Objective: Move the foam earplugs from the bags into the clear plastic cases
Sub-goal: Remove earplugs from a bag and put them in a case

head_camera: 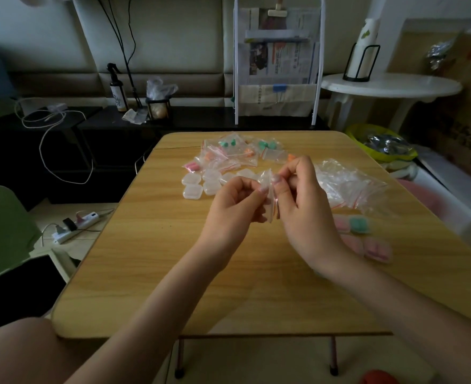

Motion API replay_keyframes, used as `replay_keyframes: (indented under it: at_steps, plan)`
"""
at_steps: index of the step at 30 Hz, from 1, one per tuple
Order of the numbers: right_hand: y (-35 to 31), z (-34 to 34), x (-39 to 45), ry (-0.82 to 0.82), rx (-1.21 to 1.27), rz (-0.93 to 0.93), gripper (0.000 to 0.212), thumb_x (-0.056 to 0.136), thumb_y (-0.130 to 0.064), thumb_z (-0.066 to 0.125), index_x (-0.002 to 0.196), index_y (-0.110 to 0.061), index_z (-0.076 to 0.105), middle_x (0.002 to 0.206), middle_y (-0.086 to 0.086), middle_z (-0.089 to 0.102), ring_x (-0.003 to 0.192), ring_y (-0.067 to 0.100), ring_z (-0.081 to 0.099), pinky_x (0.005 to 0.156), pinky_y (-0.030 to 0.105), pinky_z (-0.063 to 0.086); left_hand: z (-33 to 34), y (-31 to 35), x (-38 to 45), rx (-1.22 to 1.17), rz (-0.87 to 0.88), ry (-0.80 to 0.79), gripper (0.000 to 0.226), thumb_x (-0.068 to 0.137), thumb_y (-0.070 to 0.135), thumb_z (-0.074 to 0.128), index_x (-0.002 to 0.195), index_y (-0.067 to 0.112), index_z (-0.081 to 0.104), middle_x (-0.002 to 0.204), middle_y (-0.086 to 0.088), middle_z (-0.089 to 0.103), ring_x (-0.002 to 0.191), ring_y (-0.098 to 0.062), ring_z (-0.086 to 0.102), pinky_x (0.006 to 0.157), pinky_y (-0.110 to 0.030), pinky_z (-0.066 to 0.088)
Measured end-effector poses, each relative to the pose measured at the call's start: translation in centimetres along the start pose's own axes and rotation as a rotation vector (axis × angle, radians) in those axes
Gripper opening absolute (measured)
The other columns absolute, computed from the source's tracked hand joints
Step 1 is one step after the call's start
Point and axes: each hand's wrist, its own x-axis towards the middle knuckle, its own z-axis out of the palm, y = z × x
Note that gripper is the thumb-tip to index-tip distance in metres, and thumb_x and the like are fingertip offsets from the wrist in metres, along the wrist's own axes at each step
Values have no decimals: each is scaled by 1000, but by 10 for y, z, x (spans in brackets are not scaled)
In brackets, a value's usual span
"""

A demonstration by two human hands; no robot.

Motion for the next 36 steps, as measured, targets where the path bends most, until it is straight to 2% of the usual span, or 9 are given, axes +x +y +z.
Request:
replay_keyframes:
  at_steps: [5,9,13,19,25,28,31,34,36]
  plan:
    - [-5,4,-5,-53,43,-9,4,100,-11,42,99,-7,40,69,-2,54,54,3,55,46,11,39,9,0,-8,352,204,64,21,99,18,43,84,4,48,66,1,54,55,-8,49,50,-28,42]
    - [-6,6,-7,-26,41,-32,4,99,-9,44,100,-5,42,72,0,57,59,5,56,50,12,40,12,-5,-13,591,386,125,29,100,25,36,77,8,43,58,0,51,48,-17,46,46,-39,35]
    - [-6,8,-10,-31,-32,-66,5,99,-12,44,98,-9,40,68,-1,55,58,6,55,48,16,39,10,-11,-14,815,439,237,31,94,36,29,74,13,39,53,3,44,48,-24,45,43,-35,29]
    - [-7,6,-13,-45,-118,-56,10,100,-18,44,94,-16,35,68,-5,53,61,12,56,50,26,41,16,-10,-16,878,394,264,30,101,27,35,76,12,39,54,7,39,46,-15,38,44,-30,24]
    - [-1,4,-9,4,-226,-115,14,98,-9,45,91,-15,35,65,-7,45,55,9,50,50,28,38,14,-10,-16,899,386,288,28,95,30,32,73,13,37,54,4,40,51,-30,46,47,-33,28]
    - [0,2,-9,0,-278,-215,5,100,-17,42,97,-16,38,68,-3,51,57,12,51,48,30,42,12,-10,-15,896,382,301,28,100,24,37,74,14,37,53,4,39,47,-23,42,45,-32,27]
    - [3,-2,-5,-53,-358,-279,13,99,-27,36,101,-18,45,79,0,57,71,17,54,53,39,47,6,-9,-11,883,372,353,27,99,23,36,74,13,39,53,5,39,43,-11,35,42,-26,22]
    - [6,-5,0,-116,-390,-276,24,96,-28,40,97,-13,59,92,-2,58,88,20,53,60,44,50,4,-9,-8,861,378,376,28,100,26,36,78,10,42,54,2,43,44,-14,39,42,-28,24]
    - [10,-5,2,-170,-393,-248,20,95,-20,47,98,-14,65,105,-2,56,96,20,53,64,44,52,4,-10,-8,856,417,372,28,100,26,36,78,10,42,54,3,43,43,-14,40,41,-28,24]
